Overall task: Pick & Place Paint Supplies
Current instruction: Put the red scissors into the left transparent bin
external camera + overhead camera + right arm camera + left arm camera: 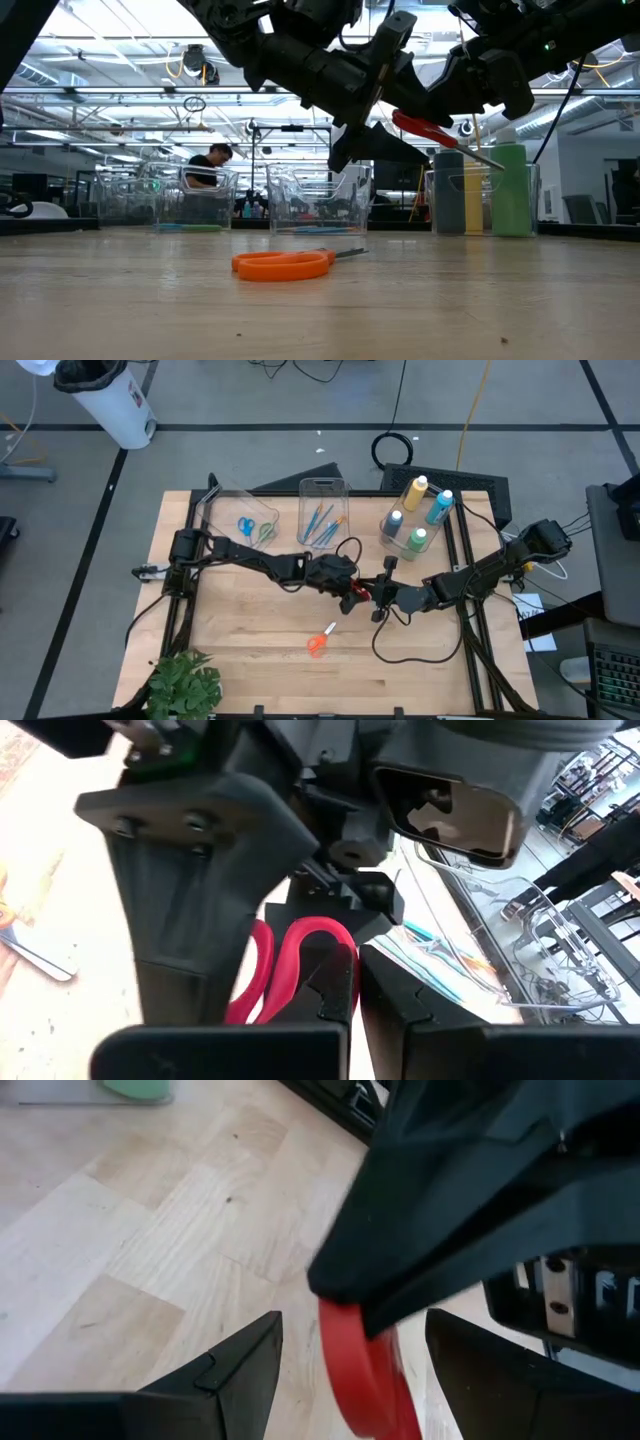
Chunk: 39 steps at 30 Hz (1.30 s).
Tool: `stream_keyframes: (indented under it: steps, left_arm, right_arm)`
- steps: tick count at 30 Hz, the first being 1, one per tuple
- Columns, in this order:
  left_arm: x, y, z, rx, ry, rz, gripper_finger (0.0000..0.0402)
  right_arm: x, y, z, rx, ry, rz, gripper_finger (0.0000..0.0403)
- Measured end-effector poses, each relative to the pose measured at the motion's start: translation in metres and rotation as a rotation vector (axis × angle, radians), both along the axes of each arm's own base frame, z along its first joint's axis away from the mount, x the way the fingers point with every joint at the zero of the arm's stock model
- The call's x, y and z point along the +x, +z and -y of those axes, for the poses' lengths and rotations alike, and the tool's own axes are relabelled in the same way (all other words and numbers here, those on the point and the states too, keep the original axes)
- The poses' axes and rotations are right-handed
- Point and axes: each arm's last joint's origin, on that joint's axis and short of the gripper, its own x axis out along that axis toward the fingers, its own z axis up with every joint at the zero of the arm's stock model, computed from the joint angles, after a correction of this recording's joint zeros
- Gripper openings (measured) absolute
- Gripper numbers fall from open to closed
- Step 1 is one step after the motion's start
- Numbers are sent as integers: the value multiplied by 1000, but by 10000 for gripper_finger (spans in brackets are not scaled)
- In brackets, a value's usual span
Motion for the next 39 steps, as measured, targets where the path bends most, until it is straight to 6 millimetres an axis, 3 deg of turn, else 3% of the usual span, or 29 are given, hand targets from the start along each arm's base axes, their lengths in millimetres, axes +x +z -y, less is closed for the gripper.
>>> stream_keyframes:
  steps: [6, 17, 22, 29, 34, 39]
  left_arm:
    - [1, 2, -4, -16, -10, 23, 229]
    - [0, 1, -4, -30, -45, 9, 27]
    - [0, 1, -5, -21, -32, 10, 32]
    - [1, 2, -6, 3, -34, 22, 22]
    - [1, 1, -5, 3, -35, 16, 23]
    - [0, 1, -4, 14, -44, 9, 25]
  right_arm:
    - [0, 0, 0, 0, 0, 0, 0]
    - [0, 1, 0, 2, 2, 4, 0]
    - [0, 1, 0, 56, -19, 31, 14]
    - [-5, 10, 2, 148, -49, 90, 89]
    - [-22, 30, 4, 224, -57, 145, 143]
    - [-45, 37, 6, 271, -22, 203, 165]
